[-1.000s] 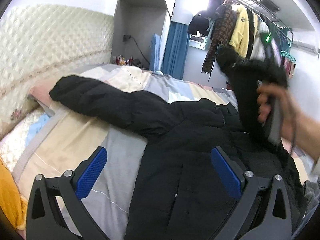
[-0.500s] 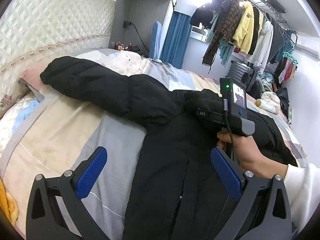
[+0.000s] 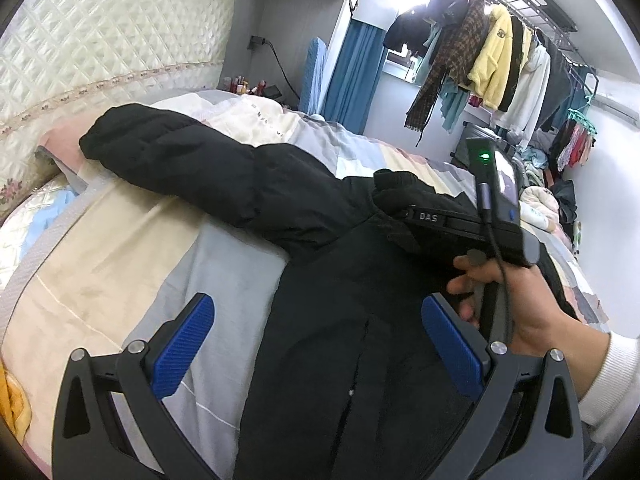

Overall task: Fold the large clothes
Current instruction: 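Lay the sleeve on the jacket body and open the right tool, then withdraw the right tool and move the left tool to the other sleeve cuff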

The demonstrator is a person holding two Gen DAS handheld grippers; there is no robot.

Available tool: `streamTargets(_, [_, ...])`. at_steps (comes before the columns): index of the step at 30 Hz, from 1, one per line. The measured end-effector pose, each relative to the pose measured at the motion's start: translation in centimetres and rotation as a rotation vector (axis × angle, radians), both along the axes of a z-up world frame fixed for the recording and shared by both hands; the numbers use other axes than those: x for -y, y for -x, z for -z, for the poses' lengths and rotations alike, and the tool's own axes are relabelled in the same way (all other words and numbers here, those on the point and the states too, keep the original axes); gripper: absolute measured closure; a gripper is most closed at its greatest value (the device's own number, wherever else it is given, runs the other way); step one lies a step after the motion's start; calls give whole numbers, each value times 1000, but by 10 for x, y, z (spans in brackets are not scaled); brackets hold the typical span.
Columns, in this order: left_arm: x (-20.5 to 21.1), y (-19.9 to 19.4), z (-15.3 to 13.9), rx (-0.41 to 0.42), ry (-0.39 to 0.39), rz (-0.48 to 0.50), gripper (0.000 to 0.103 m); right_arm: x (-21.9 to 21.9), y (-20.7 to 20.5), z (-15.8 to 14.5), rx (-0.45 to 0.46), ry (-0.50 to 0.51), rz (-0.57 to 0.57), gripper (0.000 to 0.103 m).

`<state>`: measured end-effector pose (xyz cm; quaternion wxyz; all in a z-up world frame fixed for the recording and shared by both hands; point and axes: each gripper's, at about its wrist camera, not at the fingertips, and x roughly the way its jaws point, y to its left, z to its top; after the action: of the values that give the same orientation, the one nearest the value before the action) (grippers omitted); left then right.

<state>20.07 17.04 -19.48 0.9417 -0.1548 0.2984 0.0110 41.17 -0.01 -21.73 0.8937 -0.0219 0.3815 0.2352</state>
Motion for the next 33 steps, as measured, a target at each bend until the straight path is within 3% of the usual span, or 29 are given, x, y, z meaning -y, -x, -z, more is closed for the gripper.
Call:
streamTargets(1, [1, 2, -3, 2, 0, 0, 0, 3, 4, -5, 4, -8, -2, 55])
streamTargets(8, [12, 20, -45, 35, -29, -7, 0, 35, 40, -55, 56, -60, -8, 54])
streamTargets(15, [35, 42, -92, 66, -53, 15, 0, 76, 82, -125, 153, -92, 26, 52])
streamTargets(18, [52, 53, -106, 71, -67, 43, 0, 97, 106, -151, 195, -120, 50, 35])
streamTargets(21, [70, 63, -120, 74, -87, 68, 0, 115, 134, -173, 237, -142, 50, 33])
streamTargets(27, [97, 87, -143, 111, -113, 98, 0, 151, 189, -199, 302, -155, 82, 25])
streamTargets(33, [113, 107, -152, 139, -141, 103, 0, 182, 239, -202, 369, -159, 121, 15])
